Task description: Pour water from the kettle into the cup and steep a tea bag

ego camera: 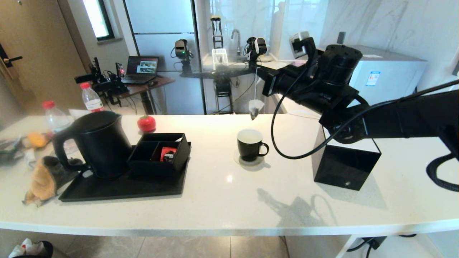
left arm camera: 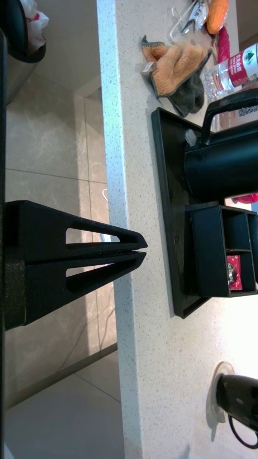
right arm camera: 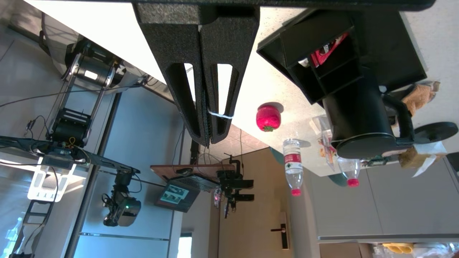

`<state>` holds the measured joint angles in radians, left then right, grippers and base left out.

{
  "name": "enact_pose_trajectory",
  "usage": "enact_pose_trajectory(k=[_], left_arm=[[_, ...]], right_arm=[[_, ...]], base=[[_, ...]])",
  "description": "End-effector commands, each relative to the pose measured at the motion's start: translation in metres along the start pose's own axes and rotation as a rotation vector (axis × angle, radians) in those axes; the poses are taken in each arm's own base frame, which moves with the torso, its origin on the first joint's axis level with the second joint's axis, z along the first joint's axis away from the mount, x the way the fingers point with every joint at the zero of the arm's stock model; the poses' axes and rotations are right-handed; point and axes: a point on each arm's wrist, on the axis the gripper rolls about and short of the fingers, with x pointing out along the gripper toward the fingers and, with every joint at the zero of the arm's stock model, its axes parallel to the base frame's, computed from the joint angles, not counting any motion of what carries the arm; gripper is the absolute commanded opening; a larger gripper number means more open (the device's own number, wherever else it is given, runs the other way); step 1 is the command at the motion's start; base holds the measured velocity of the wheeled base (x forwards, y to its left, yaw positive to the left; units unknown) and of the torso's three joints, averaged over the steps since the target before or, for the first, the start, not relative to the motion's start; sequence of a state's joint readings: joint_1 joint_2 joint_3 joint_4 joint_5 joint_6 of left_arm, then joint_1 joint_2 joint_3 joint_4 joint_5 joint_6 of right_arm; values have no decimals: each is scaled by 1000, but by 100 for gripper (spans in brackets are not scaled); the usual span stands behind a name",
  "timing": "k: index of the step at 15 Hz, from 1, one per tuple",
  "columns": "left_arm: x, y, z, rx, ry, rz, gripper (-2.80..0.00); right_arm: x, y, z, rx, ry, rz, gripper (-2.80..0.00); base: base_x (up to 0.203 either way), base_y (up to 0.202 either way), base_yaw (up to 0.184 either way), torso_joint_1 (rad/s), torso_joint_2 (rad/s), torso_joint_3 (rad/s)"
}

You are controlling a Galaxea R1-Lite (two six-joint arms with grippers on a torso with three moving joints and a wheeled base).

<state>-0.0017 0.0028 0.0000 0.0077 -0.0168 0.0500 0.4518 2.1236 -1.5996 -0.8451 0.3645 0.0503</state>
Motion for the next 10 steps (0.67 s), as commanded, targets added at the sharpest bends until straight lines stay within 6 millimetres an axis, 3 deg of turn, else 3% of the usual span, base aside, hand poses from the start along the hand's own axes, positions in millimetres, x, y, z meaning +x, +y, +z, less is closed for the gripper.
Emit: enact_pose_trajectory(k=[1,7,10], left_arm=[[0,0,0,1,-3,0,-280],[0,0,0,1,-3,0,-280],[0,0,0,1,-3,0,-280]], right_arm=[[2,-8,-21,3,18,-11,-280],[8,-21,-79,18,62,-26,-280],[6,-30,-100,24,87,-43,-280]], base=[[0,0,0,0,0,0],[0,0,0,0,0,0],[0,0,0,0,0,0]])
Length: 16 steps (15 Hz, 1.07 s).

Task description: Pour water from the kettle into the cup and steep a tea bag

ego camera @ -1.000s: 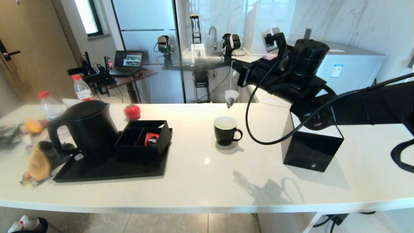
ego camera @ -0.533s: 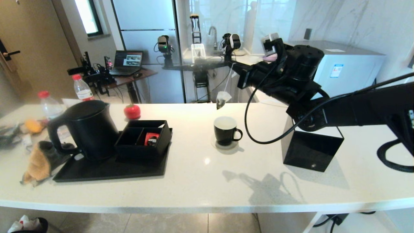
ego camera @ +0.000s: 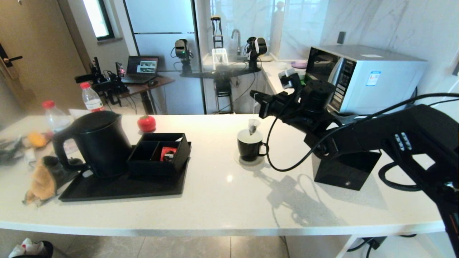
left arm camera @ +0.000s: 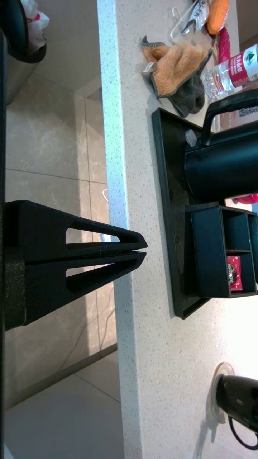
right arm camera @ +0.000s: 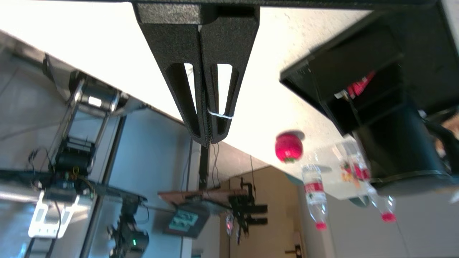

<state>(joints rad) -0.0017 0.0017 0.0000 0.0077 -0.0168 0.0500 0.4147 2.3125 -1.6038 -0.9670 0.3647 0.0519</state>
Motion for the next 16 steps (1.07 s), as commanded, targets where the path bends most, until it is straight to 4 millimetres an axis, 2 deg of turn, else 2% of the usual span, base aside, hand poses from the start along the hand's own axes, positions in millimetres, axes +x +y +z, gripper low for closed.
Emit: enact_pose_trajectory(k=[1,4,10,16], left_arm=[[0,0,0,1,-2,0,-280],[0,0,0,1,-2,0,-280],[0,0,0,1,-2,0,-280],[0,0,0,1,-2,0,-280]], right_arm=[[1,-7,-26,11,34,-8,-280],[2,-10,-43,18,46,-10,-280],[4,-17,-61,22,63,-22,-280],[3,-16,-77,29,90,-21,-280]], base=[[0,0,0,0,0,0],[0,0,0,0,0,0],[0,0,0,0,0,0],[0,0,0,0,0,0]])
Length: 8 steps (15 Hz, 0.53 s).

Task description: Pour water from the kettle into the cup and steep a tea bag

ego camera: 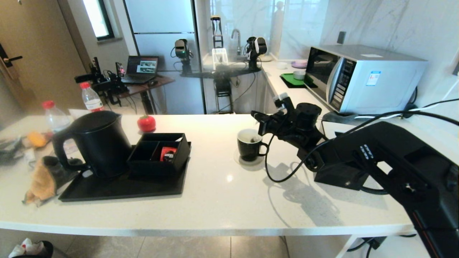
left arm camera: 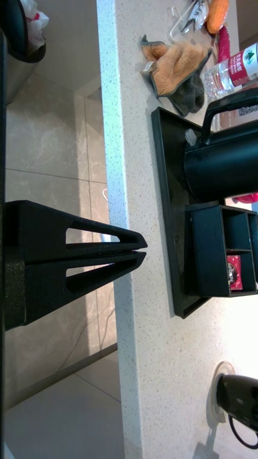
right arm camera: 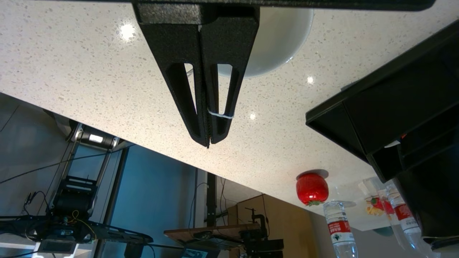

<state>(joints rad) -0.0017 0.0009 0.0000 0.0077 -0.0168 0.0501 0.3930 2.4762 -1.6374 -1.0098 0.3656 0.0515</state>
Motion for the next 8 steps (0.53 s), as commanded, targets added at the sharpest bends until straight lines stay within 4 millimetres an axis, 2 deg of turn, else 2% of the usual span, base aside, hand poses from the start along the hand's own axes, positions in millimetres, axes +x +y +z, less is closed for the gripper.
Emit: enact_pose_trajectory(k=[1,8], left_arm=[[0,0,0,1,-1,0,-280],[0,0,0,1,-1,0,-280]], right_arm=[[0,0,-10,3,7,3,-280],[-13,5,-34,14,34,4,-280]], base=[[0,0,0,0,0,0],[0,0,0,0,0,0]])
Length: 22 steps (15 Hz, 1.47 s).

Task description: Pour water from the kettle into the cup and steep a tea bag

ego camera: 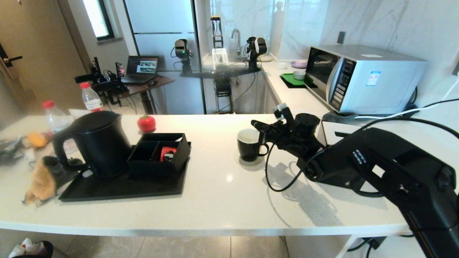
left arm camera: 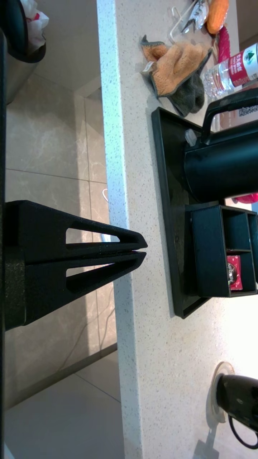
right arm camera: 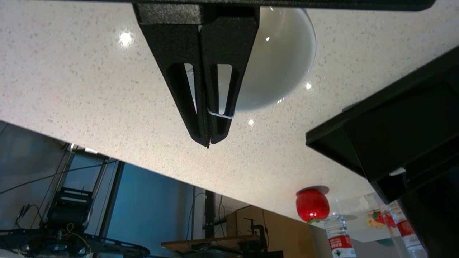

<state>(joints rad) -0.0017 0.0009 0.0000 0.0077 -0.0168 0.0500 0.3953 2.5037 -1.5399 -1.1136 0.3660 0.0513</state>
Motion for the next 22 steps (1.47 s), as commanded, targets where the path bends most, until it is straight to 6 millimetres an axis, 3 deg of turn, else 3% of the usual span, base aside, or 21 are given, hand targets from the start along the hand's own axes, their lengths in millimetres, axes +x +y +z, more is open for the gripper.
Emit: enact_pose_trajectory(k=[1,3,10,12,16,22], left_arm=[[0,0,0,1,-1,0,-280],[0,0,0,1,-1,0,-280],[0,0,0,1,-1,0,-280],[0,0,0,1,-1,0,-280],[0,0,0,1,-1,0,-280],[0,0,0,1,-1,0,-280]], right_arm=[[-5,2,-6,2,2,3,-280],[-4,1,3,-7,-21,1,-280],[17,-4,70,-58,-154,8,-280],[22,-6,79,-58,-156,8,-280],[20,-5,62,-48,-120,7,-280],[4,5,10,-53,-27,15,-280]], base=[[0,0,0,0,0,0],[0,0,0,0,0,0],[0,0,0,0,0,0],[0,0,0,0,0,0],[0,0,0,0,0,0],[0,0,0,0,0,0]])
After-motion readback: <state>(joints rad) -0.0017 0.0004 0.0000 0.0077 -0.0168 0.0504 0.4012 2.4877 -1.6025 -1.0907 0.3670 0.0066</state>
